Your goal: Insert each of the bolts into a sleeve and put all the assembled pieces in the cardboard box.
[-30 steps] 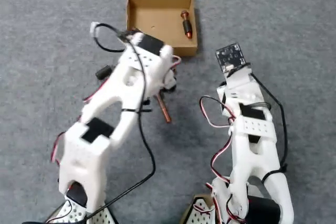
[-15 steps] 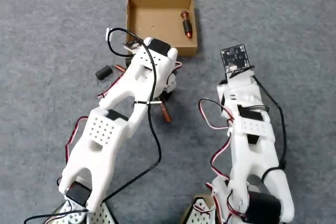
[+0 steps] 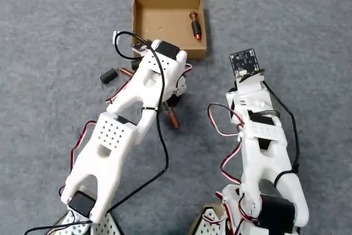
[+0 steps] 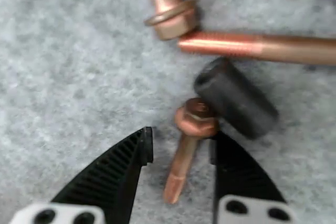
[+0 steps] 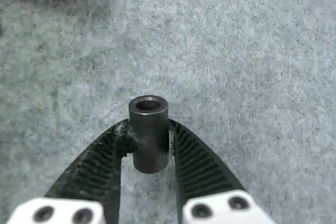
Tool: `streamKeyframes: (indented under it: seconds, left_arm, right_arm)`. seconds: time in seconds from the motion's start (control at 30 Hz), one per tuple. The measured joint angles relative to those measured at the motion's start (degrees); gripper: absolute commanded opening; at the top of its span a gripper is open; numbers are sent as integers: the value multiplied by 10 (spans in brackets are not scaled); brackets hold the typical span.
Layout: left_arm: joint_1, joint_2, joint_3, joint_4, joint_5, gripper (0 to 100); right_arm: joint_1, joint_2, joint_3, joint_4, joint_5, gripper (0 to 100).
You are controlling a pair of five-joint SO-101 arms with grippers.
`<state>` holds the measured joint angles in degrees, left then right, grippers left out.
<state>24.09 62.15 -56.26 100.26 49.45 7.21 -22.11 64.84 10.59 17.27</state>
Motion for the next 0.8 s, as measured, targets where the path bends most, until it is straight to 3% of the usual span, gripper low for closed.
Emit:
streamKeyframes:
  seconds: [0.03,0.57,0.8]
  left_arm:
    - [0,6,-15,-1,-12,11]
    - [3,4,-75,-5,-193,18]
    - [-4,-102,-62,-4,-316,18]
  right_arm:
    - [0,1,0,0,0,2]
    - [0,3,0,0,0,2]
    - [-11,-123,24,0,0,2]
